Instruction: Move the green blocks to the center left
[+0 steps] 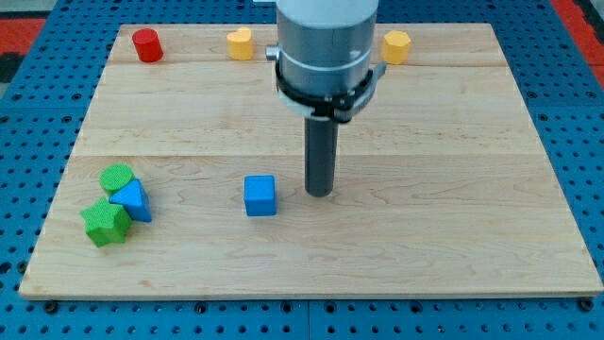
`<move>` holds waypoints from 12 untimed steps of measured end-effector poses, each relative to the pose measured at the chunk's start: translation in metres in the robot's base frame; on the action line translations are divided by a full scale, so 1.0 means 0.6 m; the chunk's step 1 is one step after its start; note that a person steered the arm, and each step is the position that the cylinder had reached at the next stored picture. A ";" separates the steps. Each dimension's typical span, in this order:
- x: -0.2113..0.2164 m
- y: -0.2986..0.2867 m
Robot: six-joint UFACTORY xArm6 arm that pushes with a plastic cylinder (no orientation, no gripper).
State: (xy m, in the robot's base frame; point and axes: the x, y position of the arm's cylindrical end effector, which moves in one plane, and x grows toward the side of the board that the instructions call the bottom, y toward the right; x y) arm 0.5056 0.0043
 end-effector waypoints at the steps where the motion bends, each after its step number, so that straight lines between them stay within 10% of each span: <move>1: 0.002 -0.157; 3: 0.188 -0.262; 5: 0.044 -0.371; 7: 0.062 -0.440; 12: -0.199 -0.388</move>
State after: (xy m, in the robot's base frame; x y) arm 0.3862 -0.2283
